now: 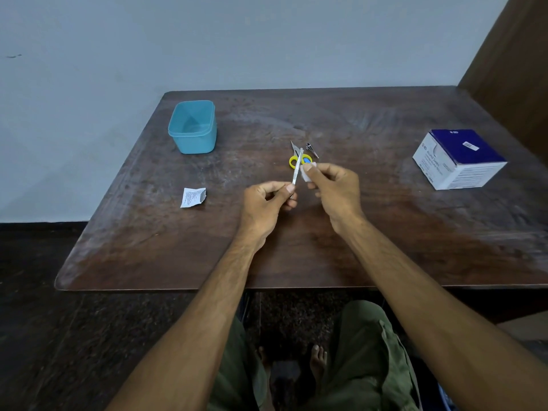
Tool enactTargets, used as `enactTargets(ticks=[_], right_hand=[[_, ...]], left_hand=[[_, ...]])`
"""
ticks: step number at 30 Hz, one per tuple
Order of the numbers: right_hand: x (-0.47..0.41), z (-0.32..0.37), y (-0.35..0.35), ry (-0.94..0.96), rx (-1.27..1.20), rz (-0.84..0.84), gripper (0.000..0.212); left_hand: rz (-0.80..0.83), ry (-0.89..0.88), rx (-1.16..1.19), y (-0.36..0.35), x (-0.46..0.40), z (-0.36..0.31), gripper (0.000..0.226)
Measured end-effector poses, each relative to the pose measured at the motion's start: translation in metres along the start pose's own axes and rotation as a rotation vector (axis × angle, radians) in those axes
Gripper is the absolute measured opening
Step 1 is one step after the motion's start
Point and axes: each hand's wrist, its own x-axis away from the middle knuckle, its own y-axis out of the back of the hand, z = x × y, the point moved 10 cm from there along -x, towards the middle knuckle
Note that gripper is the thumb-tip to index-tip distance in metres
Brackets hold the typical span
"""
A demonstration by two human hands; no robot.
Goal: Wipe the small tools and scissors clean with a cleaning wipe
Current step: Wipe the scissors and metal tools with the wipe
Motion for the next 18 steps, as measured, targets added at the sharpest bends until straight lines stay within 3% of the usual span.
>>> enactTargets(ticks=[6, 18], right_hand=[[-0.003, 0.016, 0.003, 0.038, -0.092, -0.101, 0.007], [0.007, -0.001, -0.015, -0.091, -0.008, 0.065, 0.003]], left_hand=[[0.003, 0.004, -0.004, -0.003, 0.0, 0.003, 0.011], [-0.003, -0.012, -0.022, -0.001, -0.002, 0.005, 0.009]])
